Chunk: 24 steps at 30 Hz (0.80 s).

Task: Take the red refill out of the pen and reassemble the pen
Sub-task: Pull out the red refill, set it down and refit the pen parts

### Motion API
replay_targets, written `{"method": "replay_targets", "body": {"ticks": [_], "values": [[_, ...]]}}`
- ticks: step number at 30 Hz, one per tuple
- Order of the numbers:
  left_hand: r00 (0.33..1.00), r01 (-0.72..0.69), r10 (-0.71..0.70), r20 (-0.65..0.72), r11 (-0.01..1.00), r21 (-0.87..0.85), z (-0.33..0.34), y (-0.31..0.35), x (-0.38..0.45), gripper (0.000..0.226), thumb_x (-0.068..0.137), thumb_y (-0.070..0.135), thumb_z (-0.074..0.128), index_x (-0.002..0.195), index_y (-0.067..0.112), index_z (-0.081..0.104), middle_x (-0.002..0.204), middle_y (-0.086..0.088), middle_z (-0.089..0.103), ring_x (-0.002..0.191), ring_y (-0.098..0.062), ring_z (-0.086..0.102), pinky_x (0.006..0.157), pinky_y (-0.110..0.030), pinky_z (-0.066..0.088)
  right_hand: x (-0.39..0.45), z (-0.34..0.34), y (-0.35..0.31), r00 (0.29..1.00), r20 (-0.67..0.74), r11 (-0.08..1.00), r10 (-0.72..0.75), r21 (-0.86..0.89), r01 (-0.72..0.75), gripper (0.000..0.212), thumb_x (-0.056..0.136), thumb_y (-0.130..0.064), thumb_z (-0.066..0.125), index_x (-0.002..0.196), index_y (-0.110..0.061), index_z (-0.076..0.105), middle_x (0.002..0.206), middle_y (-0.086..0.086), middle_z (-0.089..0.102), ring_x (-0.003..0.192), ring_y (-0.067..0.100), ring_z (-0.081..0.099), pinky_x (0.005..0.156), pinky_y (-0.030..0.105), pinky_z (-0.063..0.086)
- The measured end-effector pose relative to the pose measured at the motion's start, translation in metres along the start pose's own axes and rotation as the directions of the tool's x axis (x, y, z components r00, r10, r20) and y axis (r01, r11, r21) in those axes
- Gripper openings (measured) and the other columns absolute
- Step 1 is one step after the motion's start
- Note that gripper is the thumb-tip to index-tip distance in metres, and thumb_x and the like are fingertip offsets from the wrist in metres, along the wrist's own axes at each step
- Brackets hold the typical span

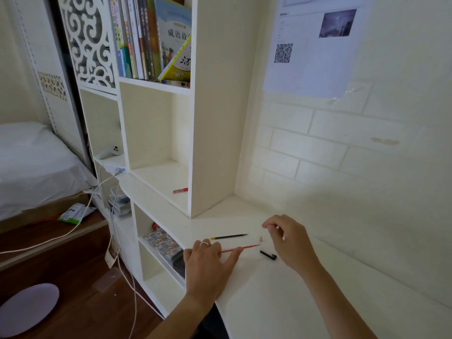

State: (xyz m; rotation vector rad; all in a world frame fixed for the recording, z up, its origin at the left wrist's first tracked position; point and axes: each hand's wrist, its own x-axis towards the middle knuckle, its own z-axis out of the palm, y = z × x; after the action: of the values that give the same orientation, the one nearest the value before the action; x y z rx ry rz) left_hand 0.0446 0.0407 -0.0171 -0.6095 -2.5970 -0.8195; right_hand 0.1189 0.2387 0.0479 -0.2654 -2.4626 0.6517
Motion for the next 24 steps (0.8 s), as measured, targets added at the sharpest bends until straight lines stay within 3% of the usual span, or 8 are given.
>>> {"method": "replay_targets", "body": {"ticks": [3,5,11,20,24], "values": [[1.0,0.004,-0.004,0.007,1.0,0.006,0.0,0.001,0.0,0.063,0.081,0.083,0.026,0.062,0.029,0.05,0.069,0.011,0.049,0.077,-0.011,0.047,0.081,-0.036,0.033,-0.013,-0.004,-0.016,0.964,0.249,0.995,-0.097,0.058,0.085,0.012,0.096,-0.024,0.066,0.099,-0.028,0.077,0.088,-0.013,0.07,0.079,0.009,0.063,0.075,0.016,0.049],[1.0,0.001,-0.001,0.007,1.0,0.003,0.0,0.0,0.0,0.062,0.081,0.083,0.027,0.061,0.029,0.049,0.068,0.011,0.049,0.075,-0.011,0.046,0.081,-0.036,0.034,-0.017,0.0,-0.018,0.947,0.305,0.994,-0.105,0.059,0.092,0.01,0.094,-0.027,0.07,0.1,-0.029,0.077,0.087,-0.015,0.069,0.081,0.008,0.063,0.075,0.015,0.048],[1.0,0.008,-0.008,0.009,0.999,0.038,-0.001,0.002,0.0,0.062,0.083,0.082,0.026,0.063,0.028,0.048,0.068,0.012,0.046,0.074,-0.011,0.045,0.078,-0.035,0.033,-0.007,0.008,0.0,0.969,0.236,0.997,-0.075,0.024,0.072,0.017,0.093,-0.01,0.069,0.088,-0.025,0.074,0.08,-0.014,0.065,0.073,0.005,0.06,0.067,0.01,0.044],[0.999,0.044,-0.043,-0.023,0.998,0.051,0.004,0.001,0.0,0.037,0.096,0.043,0.023,0.081,0.024,0.051,0.078,0.005,0.05,0.079,-0.019,0.046,0.077,-0.039,0.038,0.031,-0.001,0.048,0.99,0.023,0.991,0.136,-0.017,-0.136,0.018,0.093,-0.007,0.069,0.086,-0.022,0.074,0.086,-0.006,0.066,0.077,0.006,0.058,0.067,0.01,0.037],[1.0,0.008,-0.007,-0.01,1.0,0.03,0.005,0.001,0.001,0.036,0.097,0.039,0.021,0.093,0.025,0.053,0.088,0.005,0.051,0.086,-0.018,0.044,0.082,-0.038,0.038,0.045,0.026,0.043,0.983,0.019,0.983,0.184,-0.02,-0.183,0.016,0.09,-0.01,0.074,0.084,-0.024,0.077,0.085,-0.004,0.066,0.07,0.001,0.053,0.066,0.01,0.035]]}}
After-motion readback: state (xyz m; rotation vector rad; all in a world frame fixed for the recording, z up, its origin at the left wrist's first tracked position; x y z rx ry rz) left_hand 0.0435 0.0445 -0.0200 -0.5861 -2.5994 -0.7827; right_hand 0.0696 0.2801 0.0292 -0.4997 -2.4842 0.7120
